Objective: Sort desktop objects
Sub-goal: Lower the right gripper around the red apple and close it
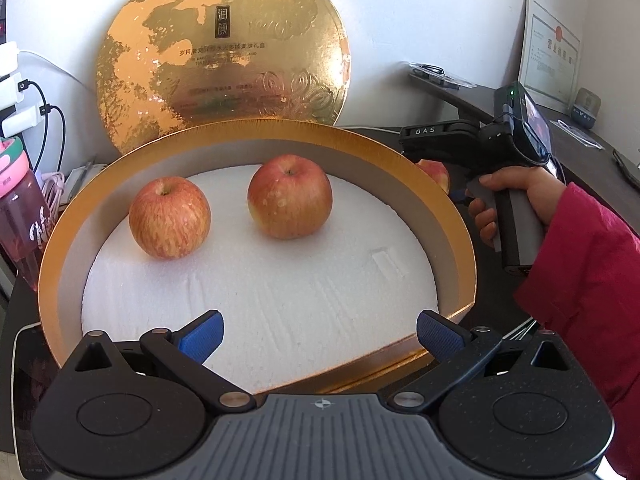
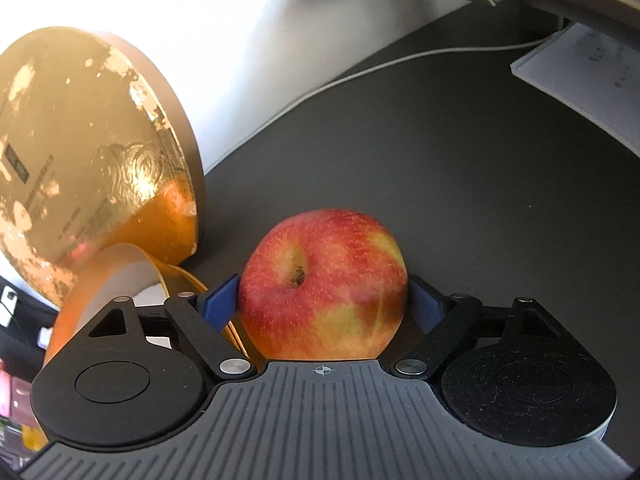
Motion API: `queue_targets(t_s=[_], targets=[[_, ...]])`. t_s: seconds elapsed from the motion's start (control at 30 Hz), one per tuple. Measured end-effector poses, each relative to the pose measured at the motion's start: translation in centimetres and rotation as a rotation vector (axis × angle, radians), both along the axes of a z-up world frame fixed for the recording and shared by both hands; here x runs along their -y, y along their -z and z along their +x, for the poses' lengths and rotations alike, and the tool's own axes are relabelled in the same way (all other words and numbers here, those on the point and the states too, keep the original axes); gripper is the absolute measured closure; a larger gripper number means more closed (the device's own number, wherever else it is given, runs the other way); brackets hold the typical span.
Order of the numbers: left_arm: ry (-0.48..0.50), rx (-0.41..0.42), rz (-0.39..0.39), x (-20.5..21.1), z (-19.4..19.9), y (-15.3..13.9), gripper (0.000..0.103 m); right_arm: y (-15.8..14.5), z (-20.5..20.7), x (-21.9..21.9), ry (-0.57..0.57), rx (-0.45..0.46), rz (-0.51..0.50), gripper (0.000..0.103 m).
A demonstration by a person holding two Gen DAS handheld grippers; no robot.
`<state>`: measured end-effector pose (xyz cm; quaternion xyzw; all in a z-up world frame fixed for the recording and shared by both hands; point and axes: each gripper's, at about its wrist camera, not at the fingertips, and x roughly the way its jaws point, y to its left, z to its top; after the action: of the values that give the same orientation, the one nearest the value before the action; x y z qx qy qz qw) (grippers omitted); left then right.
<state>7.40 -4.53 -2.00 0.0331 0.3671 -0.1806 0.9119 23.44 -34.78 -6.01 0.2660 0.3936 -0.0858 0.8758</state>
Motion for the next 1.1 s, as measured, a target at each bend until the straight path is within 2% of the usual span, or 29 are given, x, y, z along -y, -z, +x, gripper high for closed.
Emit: queue_targets(t_s=[0.07,0.2,0.43,0.6,0.77,0.9,0.93,1.1], targets=[[0.007,0.002,0.001,0.0,-0.4,-0.1,0.000,-0.2,-0.4,-0.2,-0.007,-0.009,-0.027,0.016],[0.042,0.020,0.005,0.2,-1.4,-0.5,0.000,-0.3,-2.3,0.5,-0.004,-0.027,-0.011,0.016],[0.100,0.036,0.005,0.8,-3.7,-0.7,0.000,-1.1,-8.9,3.2,0.010,-0.054,0.036,0.016],[0.136,0.030,0.014,1.6,-5.2,-0.4,0.000,-0.9,-12.0,4.0,-0.009,-0.065,0.052,0.016],[0.158,0.022,0.034,2.2,-6.6,0.1,0.000,-0.9,-13.0,4.3,-0.031,-0.020,0.060,0.010],[0.145,0.023,0.049,2.1,-7.3,0.4,0.000,-1.4,-13.8,3.6,-0.058,0.031,0.009,0.004],[0.141,0.021,0.053,2.1,-7.4,0.5,0.000,-1.5,-14.3,3.2,-0.058,0.045,-0.024,0.001],[0.152,0.015,0.059,2.3,-7.9,0.6,0.000,-1.5,-16.5,1.0,-0.078,0.091,-0.225,0.001]])
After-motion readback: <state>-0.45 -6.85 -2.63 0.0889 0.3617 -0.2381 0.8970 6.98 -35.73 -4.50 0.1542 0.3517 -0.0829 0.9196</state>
